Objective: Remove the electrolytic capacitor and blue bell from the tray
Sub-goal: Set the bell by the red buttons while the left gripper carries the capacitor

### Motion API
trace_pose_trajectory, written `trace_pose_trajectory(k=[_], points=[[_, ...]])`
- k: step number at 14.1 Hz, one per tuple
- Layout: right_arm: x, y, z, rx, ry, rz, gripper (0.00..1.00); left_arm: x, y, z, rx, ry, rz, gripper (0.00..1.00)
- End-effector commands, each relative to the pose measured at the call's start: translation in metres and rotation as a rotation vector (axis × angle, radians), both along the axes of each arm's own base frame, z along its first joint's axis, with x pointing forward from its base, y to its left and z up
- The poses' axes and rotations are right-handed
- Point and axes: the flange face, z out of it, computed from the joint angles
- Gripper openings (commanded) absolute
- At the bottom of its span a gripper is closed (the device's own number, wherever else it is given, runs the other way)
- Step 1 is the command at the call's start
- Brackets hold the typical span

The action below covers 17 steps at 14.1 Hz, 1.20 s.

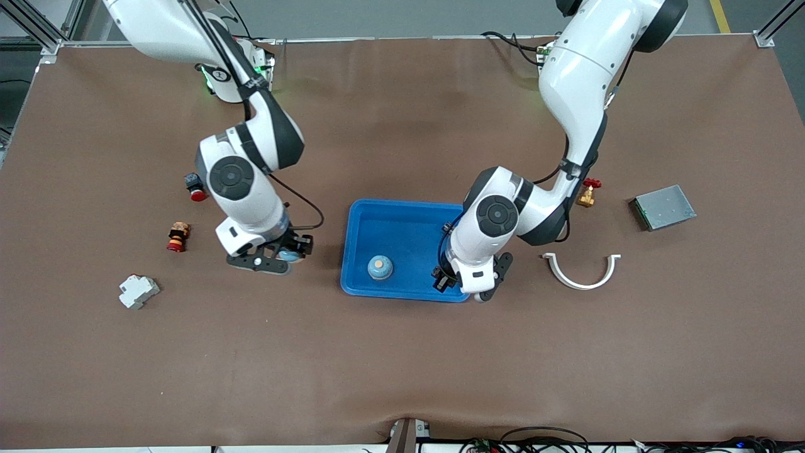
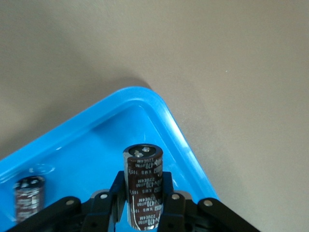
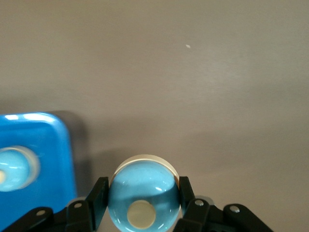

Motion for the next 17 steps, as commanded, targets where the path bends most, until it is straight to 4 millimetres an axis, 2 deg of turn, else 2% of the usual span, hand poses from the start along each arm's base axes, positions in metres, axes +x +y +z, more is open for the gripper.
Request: trace_pose_trajectory(k=[1, 3, 6, 9, 11, 14, 17], points=[[-0.024, -0.037, -0.007, 0.006, 0.017, 0.042, 0.00, -0.002, 0.018, 0.033, 0.035, 0.035, -0.106, 0.00], [-0.022, -0.076, -0.015, 0.013, 0.045, 0.058, 0.00, 0.001, 0.043, 0.056, 0.061, 0.068, -0.220, 0.00], [-0.024, -0.123, -0.026, 0.110, 0.090, 0.093, 0.00, -0.002, 0.081, 0.081, 0.085, 0.120, -0.373, 0.00], [-0.029, -0.159, -0.029, 0.120, 0.098, 0.136, 0.00, -0.016, 0.128, 0.099, 0.089, 0.120, -0.517, 0.00], [-0.029, -0.180, -0.034, 0.118, 0.086, 0.167, 0.00, -0.023, 0.166, 0.103, 0.097, 0.119, -0.622, 0.00], [-0.033, -0.209, -0.050, 0.103, 0.014, 0.205, 0.00, -0.023, 0.219, 0.092, 0.157, 0.127, -0.767, 0.00], [-0.031, -0.214, -0.062, 0.092, -0.010, 0.211, 0.00, -0.011, 0.260, 0.079, 0.160, 0.133, -0.866, 0.00]])
